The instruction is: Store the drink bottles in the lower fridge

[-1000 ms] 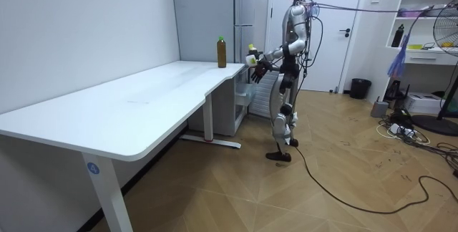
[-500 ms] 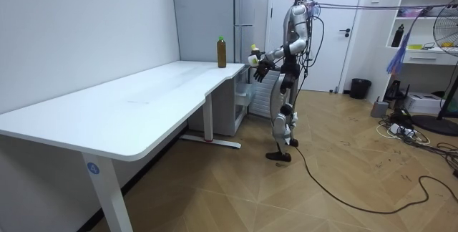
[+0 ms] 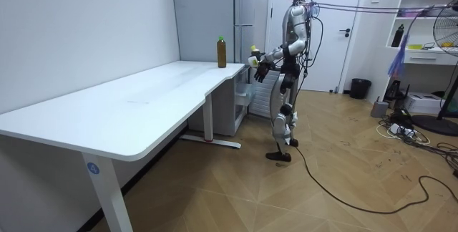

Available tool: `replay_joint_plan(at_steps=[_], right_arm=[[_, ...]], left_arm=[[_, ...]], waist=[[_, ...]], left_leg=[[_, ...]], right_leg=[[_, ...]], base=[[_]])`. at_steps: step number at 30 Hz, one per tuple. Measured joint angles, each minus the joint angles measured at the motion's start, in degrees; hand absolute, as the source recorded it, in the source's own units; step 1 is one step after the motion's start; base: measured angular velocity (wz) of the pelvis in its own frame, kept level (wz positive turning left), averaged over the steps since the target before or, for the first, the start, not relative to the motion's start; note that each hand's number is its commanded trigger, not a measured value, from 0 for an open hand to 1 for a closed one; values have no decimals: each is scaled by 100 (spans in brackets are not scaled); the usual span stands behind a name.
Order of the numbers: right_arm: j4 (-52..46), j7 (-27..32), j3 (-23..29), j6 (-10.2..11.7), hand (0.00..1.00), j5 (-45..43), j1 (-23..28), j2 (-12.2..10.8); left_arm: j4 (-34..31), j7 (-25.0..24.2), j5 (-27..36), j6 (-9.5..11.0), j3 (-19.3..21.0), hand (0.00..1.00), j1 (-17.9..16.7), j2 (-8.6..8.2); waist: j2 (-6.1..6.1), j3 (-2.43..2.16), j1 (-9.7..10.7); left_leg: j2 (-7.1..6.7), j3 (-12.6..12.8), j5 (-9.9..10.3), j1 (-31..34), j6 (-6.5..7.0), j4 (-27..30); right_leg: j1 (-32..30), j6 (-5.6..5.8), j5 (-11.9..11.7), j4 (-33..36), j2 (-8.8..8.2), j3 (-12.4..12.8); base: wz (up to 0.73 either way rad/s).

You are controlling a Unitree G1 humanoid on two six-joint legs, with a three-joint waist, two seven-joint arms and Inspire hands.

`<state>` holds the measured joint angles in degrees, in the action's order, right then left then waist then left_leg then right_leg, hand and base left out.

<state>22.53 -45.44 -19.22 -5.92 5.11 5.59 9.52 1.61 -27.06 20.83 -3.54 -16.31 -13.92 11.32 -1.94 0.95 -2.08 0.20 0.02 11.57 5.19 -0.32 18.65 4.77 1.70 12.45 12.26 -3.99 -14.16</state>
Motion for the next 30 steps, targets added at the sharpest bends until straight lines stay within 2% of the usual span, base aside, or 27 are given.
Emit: replay_joint_plan(at_steps=[8,19,24,30], right_arm=[[-32,-1,-215,-5,0,252,4,179],[-31,8,-416,-77,0,637,18,231],[-23,31,-428,-175,0,791,19,231],[-23,94,-443,-299,0,999,35,230]], left_arm=[[0,-38,-4,0,-129,100,0,109],[-9,-119,6,17,-281,100,1,317],[-9,-119,6,17,-306,100,1,324],[-9,-119,-5,16,-314,100,1,324]], waist=[[4,2,-43],[-34,-15,-148],[-35,-10,-151],[17,12,-150]], left_leg=[[11,23,0,-19,0,-29],[32,67,-1,-24,0,-8],[32,63,0,-15,0,18],[34,62,2,-18,2,22]], right_leg=[[-14,0,0,38,1,21],[-7,-4,-3,44,-1,-11],[-2,-6,-4,44,-1,-11],[5,-15,-10,45,4,15]], base=[[-1],[-2],[0],[0]])
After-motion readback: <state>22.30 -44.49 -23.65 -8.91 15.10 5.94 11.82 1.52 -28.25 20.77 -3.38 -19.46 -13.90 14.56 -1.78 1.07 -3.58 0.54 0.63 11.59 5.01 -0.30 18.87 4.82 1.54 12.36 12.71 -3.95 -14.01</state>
